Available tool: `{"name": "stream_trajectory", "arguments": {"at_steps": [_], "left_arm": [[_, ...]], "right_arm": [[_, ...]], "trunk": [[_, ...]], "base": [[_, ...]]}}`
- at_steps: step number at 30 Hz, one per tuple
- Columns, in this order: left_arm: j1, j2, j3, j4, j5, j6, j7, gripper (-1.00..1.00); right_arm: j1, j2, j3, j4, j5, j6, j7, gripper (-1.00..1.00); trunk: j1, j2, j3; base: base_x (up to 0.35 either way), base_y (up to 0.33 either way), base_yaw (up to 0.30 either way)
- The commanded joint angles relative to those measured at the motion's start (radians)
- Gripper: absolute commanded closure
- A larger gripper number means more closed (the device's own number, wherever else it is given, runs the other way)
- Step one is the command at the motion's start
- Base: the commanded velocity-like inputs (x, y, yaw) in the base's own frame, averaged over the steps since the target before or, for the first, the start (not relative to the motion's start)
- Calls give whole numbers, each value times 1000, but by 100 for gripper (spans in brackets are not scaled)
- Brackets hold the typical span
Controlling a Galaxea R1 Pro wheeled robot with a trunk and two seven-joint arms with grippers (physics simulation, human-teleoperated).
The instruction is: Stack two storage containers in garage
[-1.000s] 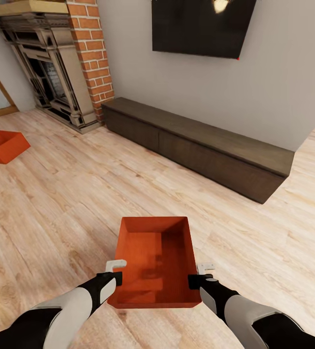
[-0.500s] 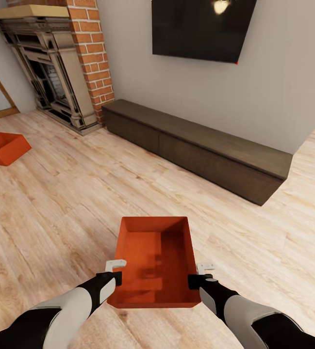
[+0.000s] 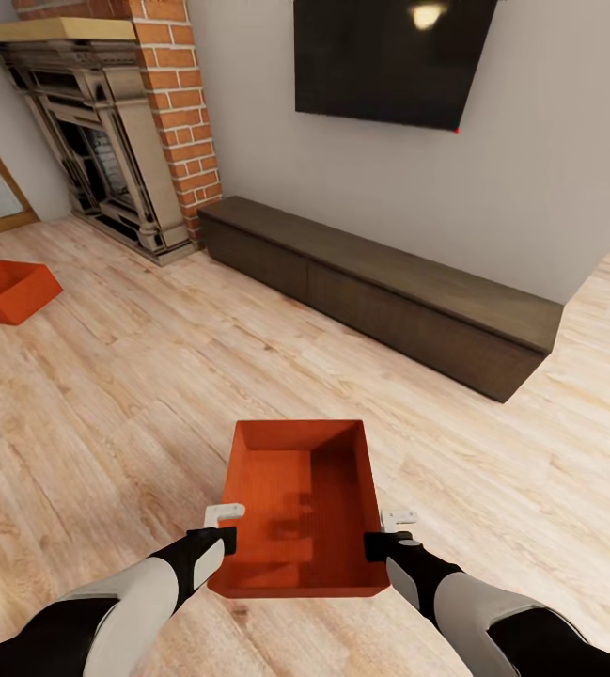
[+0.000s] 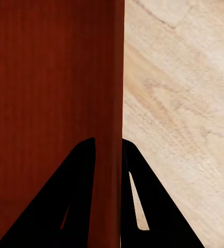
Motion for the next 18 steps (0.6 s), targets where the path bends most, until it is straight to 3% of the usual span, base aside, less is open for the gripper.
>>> {"name": "stream_trajectory", "arguments": {"at_steps": [1,18], "left_arm": [[0,6,-4,-1,0,6,13,100],[0,8,-4,-1,1,6,13,100]], "right_arm": [[0,-3,17,-2,-5,0,-8,100],[0,-3,17,-2,-5,-3,-7,100]], "trunk": [[-4,7,3],[-69,126,56]], "base": [[0,0,0],[0,0,0]]}}
